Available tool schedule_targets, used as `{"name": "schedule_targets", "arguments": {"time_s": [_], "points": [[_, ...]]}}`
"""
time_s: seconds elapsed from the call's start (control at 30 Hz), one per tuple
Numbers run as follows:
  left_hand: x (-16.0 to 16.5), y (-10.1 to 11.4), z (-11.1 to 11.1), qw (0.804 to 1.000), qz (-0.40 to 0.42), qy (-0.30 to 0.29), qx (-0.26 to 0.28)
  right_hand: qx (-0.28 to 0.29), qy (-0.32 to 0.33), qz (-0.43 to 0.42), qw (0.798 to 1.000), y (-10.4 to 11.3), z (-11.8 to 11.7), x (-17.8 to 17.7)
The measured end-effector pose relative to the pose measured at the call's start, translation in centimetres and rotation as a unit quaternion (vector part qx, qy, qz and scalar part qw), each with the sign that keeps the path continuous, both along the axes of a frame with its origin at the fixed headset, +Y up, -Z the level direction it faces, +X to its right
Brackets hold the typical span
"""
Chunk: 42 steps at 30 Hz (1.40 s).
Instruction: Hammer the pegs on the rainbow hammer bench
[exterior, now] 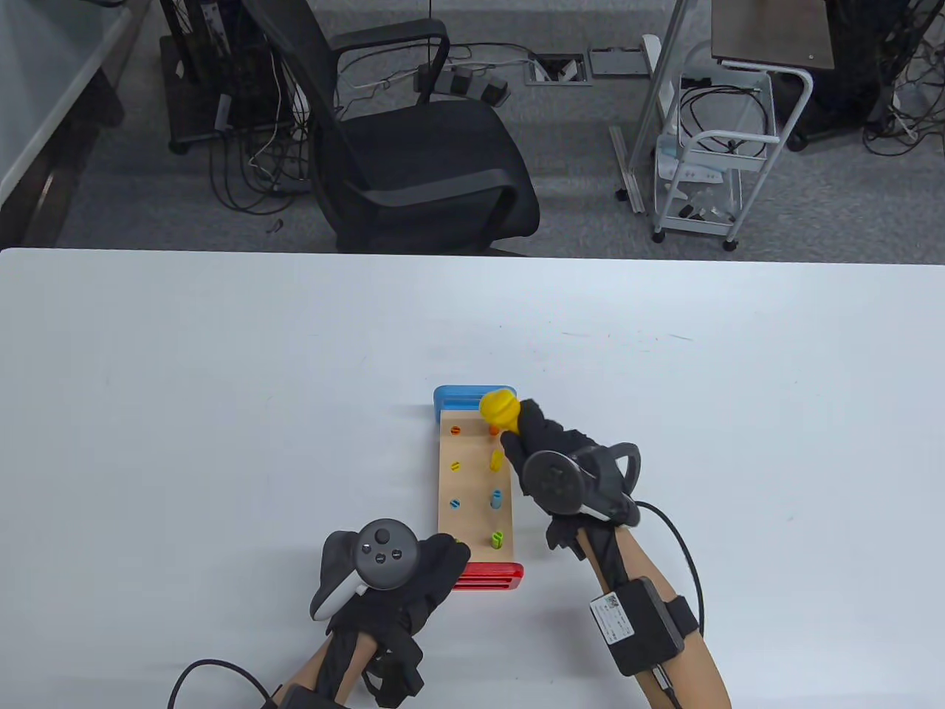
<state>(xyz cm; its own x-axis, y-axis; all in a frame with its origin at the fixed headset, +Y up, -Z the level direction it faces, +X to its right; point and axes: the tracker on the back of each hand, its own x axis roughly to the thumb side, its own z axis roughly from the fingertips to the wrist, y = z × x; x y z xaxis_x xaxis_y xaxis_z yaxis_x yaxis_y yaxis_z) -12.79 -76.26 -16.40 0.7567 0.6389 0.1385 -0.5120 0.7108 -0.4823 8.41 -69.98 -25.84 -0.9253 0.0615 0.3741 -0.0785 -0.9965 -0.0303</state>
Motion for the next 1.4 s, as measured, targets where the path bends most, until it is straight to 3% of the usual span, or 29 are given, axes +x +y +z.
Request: {"name": "schedule_targets", "arguments": {"time_s": [0.03,0.13,0.2,0.27,0.33,0.37,0.4,0.5,0.57,0.63,0.7,0.73,0.77,0.9,0.97,1.03,1.07,1.1,1.13,1.17,1.27,1.33,1.4], "points": [[0.0,0.0,0.0,1.0,-0.001,0.0,0.001,0.057,0.024,-0.054,0.997,0.9,-0.3,-0.3],[0.0,0.0,0.0,1.0,-0.003,0.001,0.005,0.117,0.007,-0.151,0.982,3.8,0.5,0.6],[0.0,0.0,0.0,1.0,-0.003,0.0,0.004,0.162,-0.001,-0.185,0.969,3.9,0.9,1.0],[0.0,0.0,0.0,1.0,-0.002,-0.001,0.002,0.125,0.001,-0.125,0.984,1.9,0.4,0.7],[0.1,0.1,0.0,1.0,-0.002,-0.001,0.002,-0.016,0.015,0.018,1.0,-0.6,-0.6,-0.5],[0.1,0.1,0.0,1.0,-0.002,-0.001,0.002,0.006,0.013,0.017,1.0,0.1,0.2,-0.1],[0.1,0.1,0.0,1.0,-0.002,-0.001,0.002,0.073,0.028,-0.03,0.996,0.8,0.1,-0.4],[0.1,0.0,0.0,1.0,-0.002,-0.003,0.0,0.13,0.012,-0.115,0.985,3.7,0.8,0.3],[0.1,0.1,0.1,1.0,-0.002,-0.002,0.001,0.16,0.003,-0.159,0.974,3.8,0.9,0.7],[0.1,0.0,0.1,1.0,-0.003,-0.002,0.005,0.124,0.005,-0.125,0.984,1.8,0.4,0.2],[0.1,0.0,0.2,1.0,-0.003,-0.002,0.007,-0.027,0.014,0.037,0.999,-1.2,-0.7,-1.0],[0.1,0.0,0.2,1.0,-0.003,-0.001,0.007,-0.001,0.004,0.049,0.999,-0.3,0.1,-0.7],[0.1,0.0,0.2,1.0,-0.004,-0.001,0.007,0.083,0.022,-0.005,0.996,0.8,0.1,-0.6],[0.1,0.1,0.2,1.0,-0.003,-0.002,0.006,0.149,0.001,-0.161,0.976,3.3,0.9,0.9],[0.1,0.1,0.2,1.0,-0.004,-0.001,0.008,0.154,-0.007,-0.148,0.977,2.8,0.7,1.1],[0.1,0.1,0.2,1.0,-0.004,-0.001,0.007,0.1,0.009,-0.073,0.992,0.6,-0.1,0.6],[0.1,0.1,0.2,1.0,-0.003,-0.002,0.007,0.021,0.017,0.008,1.0,-0.9,-0.7,-0.1],[0.1,0.1,0.2,1.0,-0.003,-0.001,0.007,-0.04,-0.04,0.094,0.994,-0.5,-0.4,0.4],[0.1,0.1,0.2,1.0,-0.005,-0.001,0.008,-0.011,-0.005,0.042,0.999,-0.1,-0.5,0.4],[0.1,0.1,0.2,1.0,-0.005,-0.002,0.007,0.069,0.011,-0.013,0.997,0.8,-0.3,0.6],[0.1,0.1,0.2,1.0,-0.004,-0.002,0.006,0.153,0.008,-0.135,0.979,3.3,0.7,1.7],[0.1,0.1,0.2,1.0,-0.004,-0.002,0.007,0.18,0.0,-0.162,0.97,3.5,0.7,2.0],[0.1,0.1,0.2,1.0,-0.003,-0.002,0.007,0.158,0.012,-0.134,0.978,1.9,0.2,1.3]]}}
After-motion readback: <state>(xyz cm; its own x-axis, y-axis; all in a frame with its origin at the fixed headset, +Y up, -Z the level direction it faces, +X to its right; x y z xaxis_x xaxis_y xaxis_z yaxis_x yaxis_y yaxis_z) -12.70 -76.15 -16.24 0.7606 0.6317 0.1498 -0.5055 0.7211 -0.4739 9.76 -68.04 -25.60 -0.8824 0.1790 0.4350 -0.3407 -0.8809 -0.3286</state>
